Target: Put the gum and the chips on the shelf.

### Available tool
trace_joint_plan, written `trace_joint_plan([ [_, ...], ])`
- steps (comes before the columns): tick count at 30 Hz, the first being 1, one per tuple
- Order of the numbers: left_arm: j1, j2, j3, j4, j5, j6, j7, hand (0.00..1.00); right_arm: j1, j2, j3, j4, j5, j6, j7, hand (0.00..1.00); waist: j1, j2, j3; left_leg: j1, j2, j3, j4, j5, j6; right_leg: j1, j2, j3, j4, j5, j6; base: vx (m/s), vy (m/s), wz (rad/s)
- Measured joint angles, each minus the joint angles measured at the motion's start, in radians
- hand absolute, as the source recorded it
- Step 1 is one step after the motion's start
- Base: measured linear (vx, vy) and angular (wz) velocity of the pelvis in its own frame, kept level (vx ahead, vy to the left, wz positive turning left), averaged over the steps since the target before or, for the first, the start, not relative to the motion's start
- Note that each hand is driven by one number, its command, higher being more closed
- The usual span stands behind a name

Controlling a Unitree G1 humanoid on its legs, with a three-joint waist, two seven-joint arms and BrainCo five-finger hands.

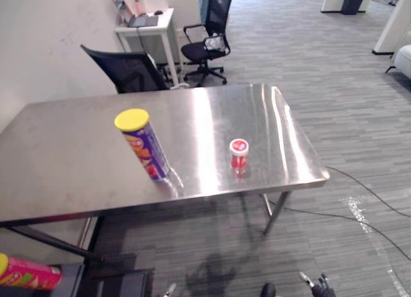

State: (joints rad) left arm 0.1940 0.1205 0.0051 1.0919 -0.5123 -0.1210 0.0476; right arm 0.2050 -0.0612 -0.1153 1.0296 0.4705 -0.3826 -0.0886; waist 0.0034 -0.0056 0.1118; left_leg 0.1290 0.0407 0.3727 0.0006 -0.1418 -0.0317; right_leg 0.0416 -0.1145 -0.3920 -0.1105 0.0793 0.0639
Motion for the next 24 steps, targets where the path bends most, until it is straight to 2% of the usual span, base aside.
trace_joint_plan([
  [7, 0.008, 0.001, 0.000, -0.017, 0.018, -0.005, 0.016, 0.00, 0.008, 0.002, -0.038, 0.010, 0.000, 0.005, -0.035, 0.00, 0.004, -0.001, -0.012, 0.018, -0.011, -0.031, -0.026, 0.010, 0.012, 0.017, -0.002, -0.024, 0.001, 0.008, 0.000, 0.08, 0.053, 0.12],
  [8, 0.011, 0.001, 0.000, -0.017, 0.022, -0.007, 0.018, 0.00, 0.007, 0.001, -0.044, 0.010, 0.000, 0.005, -0.035, 0.00, 0.004, -0.008, -0.016, 0.021, -0.013, -0.031, -0.032, 0.010, 0.012, 0.017, -0.003, -0.025, 0.000, 0.008, 0.000, 0.07, 0.060, 0.05],
  [9, 0.010, 0.003, 0.000, -0.017, 0.026, -0.008, 0.018, 0.00, 0.003, 0.002, -0.047, 0.010, 0.000, 0.004, -0.036, 0.00, 0.004, 0.001, -0.021, 0.023, -0.015, -0.031, -0.033, 0.010, 0.013, 0.017, -0.004, -0.025, 0.000, 0.008, 0.000, 0.08, 0.063, 0.00],
  [13, 0.006, 0.011, 0.001, -0.017, 0.051, -0.012, 0.029, 0.00, -0.019, 0.003, -0.067, 0.029, 0.001, 0.009, -0.081, 0.00, 0.003, -0.013, -0.023, 0.029, -0.029, -0.056, -0.034, 0.010, 0.013, 0.021, -0.012, -0.029, 0.003, 0.009, 0.001, 0.08, 0.076, 0.03],
  [17, 0.005, 0.018, 0.017, -0.019, 0.059, -0.007, 0.041, 0.00, -0.039, 0.001, -0.184, 0.030, 0.021, 0.013, -0.143, 0.00, 0.003, -0.016, -0.023, 0.029, -0.035, -0.057, -0.033, 0.005, 0.020, 0.022, -0.019, -0.030, 0.003, 0.011, 0.004, 0.01, 0.053, 0.03],
  [19, 0.006, 0.017, 0.046, -0.020, 0.077, -0.003, 0.050, 0.00, -0.046, -0.006, -0.301, -0.034, 0.050, 0.014, -0.193, 0.00, 0.002, -0.023, -0.018, 0.029, -0.036, -0.055, -0.032, 0.004, 0.019, 0.021, -0.020, -0.025, 0.003, 0.012, 0.005, -0.02, 0.039, -0.04],
  [21, 0.007, 0.017, 0.062, -0.022, 0.095, -0.002, 0.053, 0.00, -0.055, -0.019, -0.358, -0.065, 0.058, 0.013, -0.209, 0.00, 0.002, -0.027, -0.016, 0.029, -0.036, -0.054, -0.031, 0.002, 0.020, 0.019, -0.019, -0.022, 0.003, 0.012, 0.005, -0.03, 0.021, -0.07],
  [22, 0.014, 0.015, 0.082, -0.040, 0.101, -0.002, 0.055, 0.00, -0.077, -0.057, -0.443, -0.120, 0.059, 0.011, -0.241, 0.00, 0.002, -0.028, -0.016, 0.024, -0.033, -0.053, -0.028, -0.004, 0.022, 0.015, -0.020, -0.016, 0.003, 0.012, 0.006, -0.04, 0.021, -0.07],
  [24, 0.027, 0.014, 0.092, -0.067, 0.103, -0.002, 0.055, 0.00, -0.092, -0.105, -0.490, -0.183, 0.058, 0.005, -0.273, 0.00, -0.002, -0.027, -0.016, 0.012, -0.030, -0.052, -0.012, -0.013, 0.021, 0.012, -0.020, -0.014, 0.003, 0.012, 0.006, -0.05, 0.015, -0.06],
])
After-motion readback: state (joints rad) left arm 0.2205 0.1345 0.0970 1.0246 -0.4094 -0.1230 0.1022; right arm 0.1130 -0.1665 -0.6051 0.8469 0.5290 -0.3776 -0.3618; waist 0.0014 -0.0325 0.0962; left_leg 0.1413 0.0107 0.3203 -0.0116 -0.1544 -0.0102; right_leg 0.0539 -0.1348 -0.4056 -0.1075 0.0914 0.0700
